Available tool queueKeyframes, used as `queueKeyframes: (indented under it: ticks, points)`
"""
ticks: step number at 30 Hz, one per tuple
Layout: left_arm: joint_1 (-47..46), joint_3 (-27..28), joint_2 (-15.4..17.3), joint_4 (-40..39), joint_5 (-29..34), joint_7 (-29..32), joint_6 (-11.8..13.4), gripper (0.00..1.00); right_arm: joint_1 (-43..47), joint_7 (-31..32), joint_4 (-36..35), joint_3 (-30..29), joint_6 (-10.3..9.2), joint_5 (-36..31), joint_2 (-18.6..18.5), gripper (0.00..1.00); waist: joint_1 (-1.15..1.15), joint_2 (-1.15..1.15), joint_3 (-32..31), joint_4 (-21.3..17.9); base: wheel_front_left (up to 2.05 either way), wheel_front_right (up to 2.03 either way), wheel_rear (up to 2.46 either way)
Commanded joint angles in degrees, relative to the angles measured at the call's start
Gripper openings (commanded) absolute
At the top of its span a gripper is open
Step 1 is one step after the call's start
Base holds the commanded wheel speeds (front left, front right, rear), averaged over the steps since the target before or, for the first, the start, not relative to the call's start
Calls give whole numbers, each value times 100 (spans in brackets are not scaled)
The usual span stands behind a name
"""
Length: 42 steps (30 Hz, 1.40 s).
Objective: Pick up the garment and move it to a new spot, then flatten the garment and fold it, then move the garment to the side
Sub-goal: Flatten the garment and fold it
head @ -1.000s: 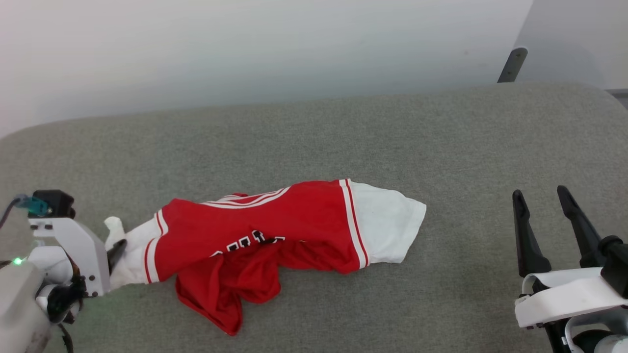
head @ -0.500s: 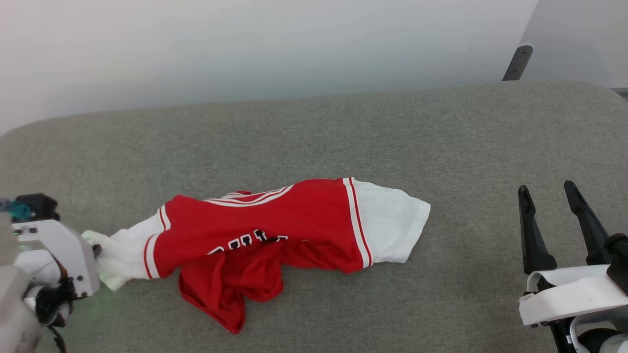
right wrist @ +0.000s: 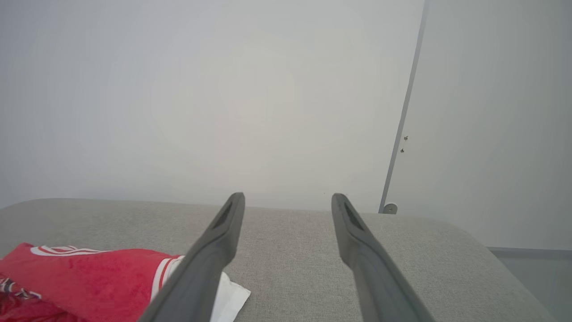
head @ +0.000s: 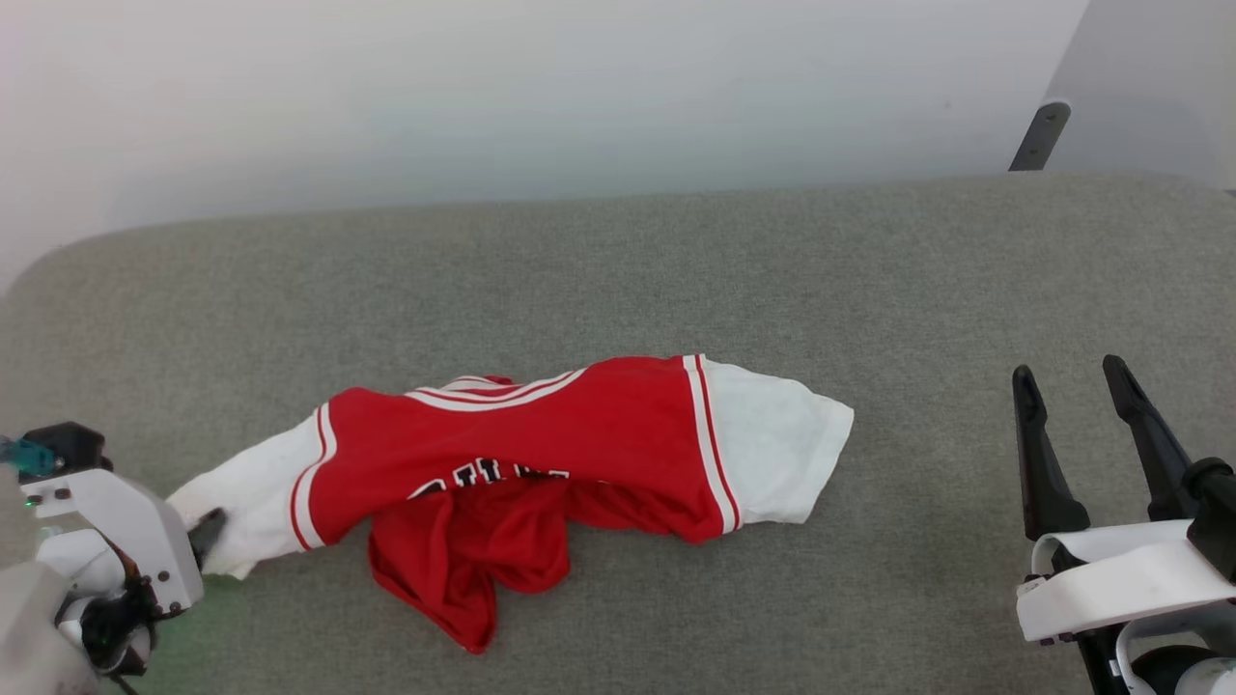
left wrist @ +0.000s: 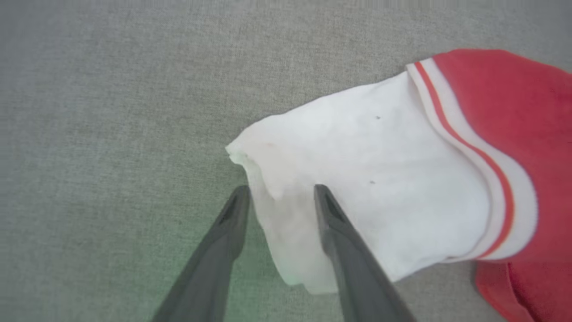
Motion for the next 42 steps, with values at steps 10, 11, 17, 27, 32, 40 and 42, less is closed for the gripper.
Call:
queueKeyframes:
  ticks: [10, 11, 17, 27, 32, 40, 42]
  points:
    - [144, -21, -1, -329, 150, -597, -75, 100, 125, 100, 56, 87, -3, 56, 9, 100, 0, 0, -481, 207, 0, 0, 0]
    - [171, -28, 27, -398, 175, -655, -81, 100, 144, 101, 57, 91, -3, 74, 8, 100, 0, 0, -524, 228, 0, 0, 0]
    - [314, -39, 140, -851, 275, -910, -19, 100, 199, 33, 108, 30, -3, 129, 10, 100, 0, 0, -739, 371, 0, 0, 0]
    - [643, 4, 626, -2216, 432, -1244, 466, 100, 315, -149, 247, -98, -3, 176, 10, 100, 0, 0, -1040, 656, 0, 0, 0]
    - [571, -1, 832, -2867, 453, -1001, 748, 100, 231, -130, 333, -138, -3, 70, 9, 100, 0, 0, -991, 752, 0, 0, 0]
    - [133, -206, 842, -2904, 516, -194, 729, 100, -139, -21, 371, -87, -3, -166, -41, 100, 0, 0, -611, 693, 0, 0, 0]
    - [2, -250, 820, -2745, 517, 9, 666, 100, -245, 13, 325, -37, -3, -177, -83, 100, 0, 0, -441, 629, 0, 0, 0]
